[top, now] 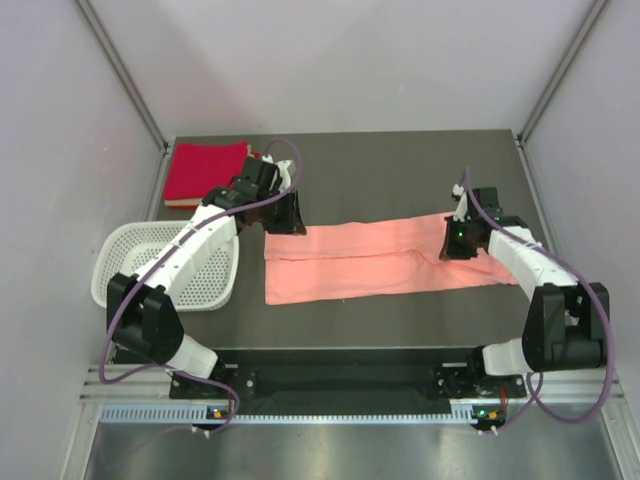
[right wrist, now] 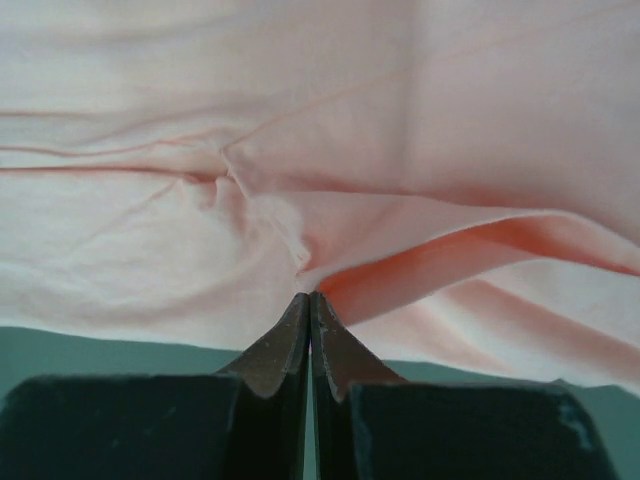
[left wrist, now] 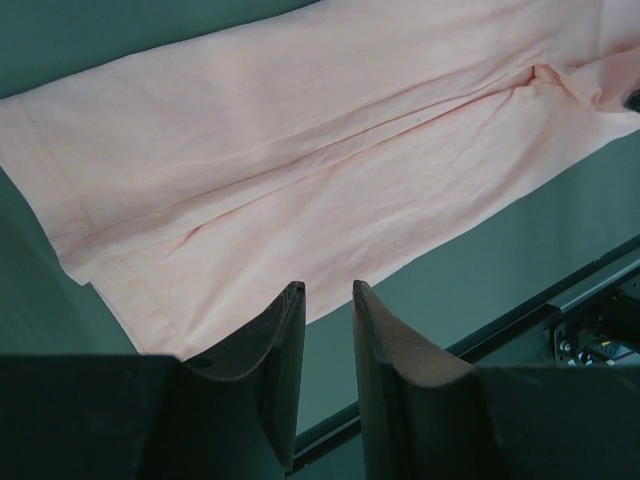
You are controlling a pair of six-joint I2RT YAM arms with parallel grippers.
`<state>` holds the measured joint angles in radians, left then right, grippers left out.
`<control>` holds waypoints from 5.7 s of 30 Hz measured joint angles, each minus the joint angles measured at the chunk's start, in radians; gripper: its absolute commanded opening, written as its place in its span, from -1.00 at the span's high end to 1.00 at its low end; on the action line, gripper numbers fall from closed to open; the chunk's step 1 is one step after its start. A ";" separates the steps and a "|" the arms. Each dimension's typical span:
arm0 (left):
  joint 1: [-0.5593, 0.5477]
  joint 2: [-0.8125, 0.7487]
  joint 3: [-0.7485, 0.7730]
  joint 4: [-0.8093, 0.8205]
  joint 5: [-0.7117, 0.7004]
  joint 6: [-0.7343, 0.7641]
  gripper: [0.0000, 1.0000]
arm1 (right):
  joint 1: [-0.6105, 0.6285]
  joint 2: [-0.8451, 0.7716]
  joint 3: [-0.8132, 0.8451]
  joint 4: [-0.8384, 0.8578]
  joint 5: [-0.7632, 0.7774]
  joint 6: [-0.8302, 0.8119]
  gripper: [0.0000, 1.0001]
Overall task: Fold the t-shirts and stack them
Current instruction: Fold the tshirt
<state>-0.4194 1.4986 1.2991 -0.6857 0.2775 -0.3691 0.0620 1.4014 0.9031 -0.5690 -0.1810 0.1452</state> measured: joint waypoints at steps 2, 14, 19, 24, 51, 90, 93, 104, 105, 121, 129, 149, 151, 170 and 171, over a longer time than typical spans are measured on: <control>0.000 0.000 0.000 0.003 0.003 -0.002 0.37 | 0.016 -0.029 -0.036 0.002 0.005 0.033 1.00; 0.000 0.000 -0.001 0.005 0.004 -0.003 0.37 | 0.101 -0.139 -0.176 0.022 0.098 0.230 0.83; 0.000 0.000 -0.001 0.005 -0.007 -0.003 0.36 | 0.111 -0.146 -0.176 0.008 0.111 0.262 0.62; 0.000 0.007 0.000 0.004 -0.016 -0.003 0.32 | 0.112 -0.199 -0.146 -0.062 0.161 0.275 0.69; -0.135 0.259 -0.202 0.238 -0.014 -0.315 0.32 | -0.334 0.047 -0.169 0.197 0.214 0.214 0.66; -0.084 0.154 -0.174 0.075 -0.240 -0.256 0.30 | -0.288 -0.148 -0.216 0.182 -0.062 0.254 0.88; -0.084 0.142 -0.167 0.075 -0.230 -0.255 0.30 | -0.285 -0.124 -0.236 0.211 -0.087 0.264 0.89; -0.011 0.146 -0.168 0.017 -0.314 -0.234 0.31 | -0.287 -0.067 -0.299 0.221 -0.057 0.270 0.88; -0.006 0.145 -0.169 0.013 -0.323 -0.233 0.31 | -0.290 -0.072 -0.294 0.214 -0.044 0.271 0.82; -0.063 0.043 -0.336 0.141 -0.105 -0.180 0.29 | -0.367 -0.067 -0.240 0.194 0.308 0.462 0.57; -0.082 -0.026 -0.428 0.120 -0.122 -0.261 0.21 | -0.410 0.100 -0.151 0.280 0.318 0.459 0.57; 0.068 0.167 -0.183 0.151 -0.209 -0.249 0.09 | -0.424 0.737 0.619 0.335 0.150 0.397 0.53; 0.095 0.229 -0.125 0.142 -0.190 -0.221 0.07 | -0.422 0.791 0.702 0.321 0.126 0.386 0.52; 0.103 0.401 -0.063 0.204 0.155 -0.056 0.01 | -0.422 0.650 0.650 0.202 0.051 0.352 -0.04; 0.101 0.401 -0.082 0.204 0.158 -0.055 0.02 | -0.422 0.633 0.645 0.198 0.047 0.352 -0.04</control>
<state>-0.3183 1.8999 1.2175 -0.4816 0.4358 -0.4236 -0.3599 2.0342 1.5478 -0.3710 -0.1341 0.4969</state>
